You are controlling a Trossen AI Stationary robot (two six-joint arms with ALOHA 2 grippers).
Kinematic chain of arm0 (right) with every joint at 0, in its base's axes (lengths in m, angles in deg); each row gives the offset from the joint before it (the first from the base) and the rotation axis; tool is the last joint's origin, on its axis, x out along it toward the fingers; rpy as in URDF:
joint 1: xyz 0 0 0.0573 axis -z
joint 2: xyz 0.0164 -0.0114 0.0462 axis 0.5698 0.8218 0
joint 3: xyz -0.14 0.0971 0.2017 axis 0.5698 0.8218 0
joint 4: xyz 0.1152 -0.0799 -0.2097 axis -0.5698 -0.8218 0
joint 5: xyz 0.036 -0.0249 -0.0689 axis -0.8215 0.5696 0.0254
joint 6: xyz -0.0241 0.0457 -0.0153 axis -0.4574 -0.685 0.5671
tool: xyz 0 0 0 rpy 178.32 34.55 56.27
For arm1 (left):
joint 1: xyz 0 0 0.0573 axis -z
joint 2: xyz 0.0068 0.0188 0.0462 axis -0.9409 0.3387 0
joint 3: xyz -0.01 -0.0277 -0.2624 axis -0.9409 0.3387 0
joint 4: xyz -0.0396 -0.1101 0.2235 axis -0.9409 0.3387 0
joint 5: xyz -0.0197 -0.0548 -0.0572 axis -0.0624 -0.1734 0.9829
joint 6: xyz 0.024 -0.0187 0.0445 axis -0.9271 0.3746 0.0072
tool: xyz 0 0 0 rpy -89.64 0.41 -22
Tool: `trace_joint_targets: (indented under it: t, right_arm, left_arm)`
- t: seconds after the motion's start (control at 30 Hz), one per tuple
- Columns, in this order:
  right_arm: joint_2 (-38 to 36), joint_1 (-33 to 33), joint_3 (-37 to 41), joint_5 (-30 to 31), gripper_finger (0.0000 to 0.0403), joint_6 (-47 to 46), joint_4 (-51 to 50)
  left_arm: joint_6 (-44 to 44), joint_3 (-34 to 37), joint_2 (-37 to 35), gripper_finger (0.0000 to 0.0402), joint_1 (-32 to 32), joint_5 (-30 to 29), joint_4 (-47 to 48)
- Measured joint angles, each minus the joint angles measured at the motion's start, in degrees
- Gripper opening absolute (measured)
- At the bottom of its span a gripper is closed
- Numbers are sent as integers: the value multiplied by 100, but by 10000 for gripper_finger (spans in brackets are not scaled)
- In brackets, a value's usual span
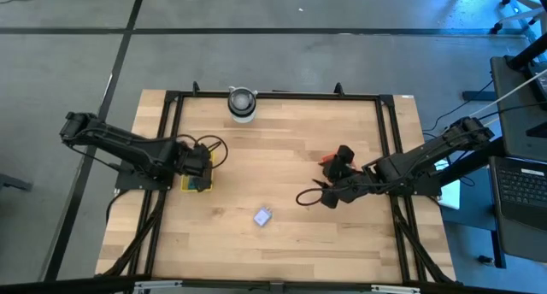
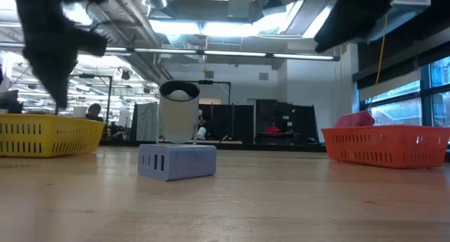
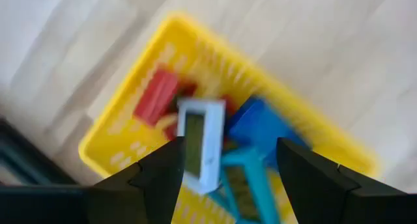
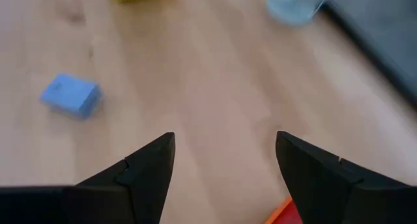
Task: Pick & Place Office items
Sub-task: Put the light purple charger adapter into the orange bin
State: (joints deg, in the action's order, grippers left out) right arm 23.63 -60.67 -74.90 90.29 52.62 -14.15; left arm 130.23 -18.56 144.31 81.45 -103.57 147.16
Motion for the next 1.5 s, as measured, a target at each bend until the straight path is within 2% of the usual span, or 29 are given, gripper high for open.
trace_joint_targets:
  t: [0.17,0.27,0.47,0.57,0.7,0.83,1.0,1.13,1.27,1.37,1.5]
  right_arm:
    - [21,126,-1,502,268,658,748]
    - [96,423,-1,388,268,910,1515]
    - [362,1071,-1,-894,268,1363,2552]
    - [532,1305,-66,-1658,268,1584,2954]
    - [982,1524,-611,-2462,269,2307,2712]
    - [1662,1654,-1368,-3396,269,3079,2307]
    - [2603,1702,-2293,-4564,269,3723,1724]
    - [3304,1730,-2774,-4895,269,3968,1279]
    - [3921,1775,-2922,-5293,269,3967,1048]
    - [4223,1763,-2932,-5528,269,3951,1048]
    - [4427,1734,-2932,-5551,269,4032,1055]
  left_arm:
    - [-320,-524,-259,235,0,-490,-144]
    - [-951,-659,-445,235,22,-1070,-1055]
    - [-3167,-473,-990,235,358,-2039,-4048]
    - [-3978,-89,-1338,235,528,-2068,-5257]
    - [-4403,564,-1833,235,546,-2053,-6273]
    - [-4420,1011,-2284,235,498,-2031,-6650]
    - [-4398,1203,-2702,235,498,-1969,-6693]
    - [-4535,1223,-2845,235,501,-1786,-6824]
    - [-4575,1223,-2907,235,498,-1762,-6852]
    - [-4554,1223,-2896,235,501,-1744,-6833]
    - [-4487,1223,-2858,235,505,-1714,-6815]
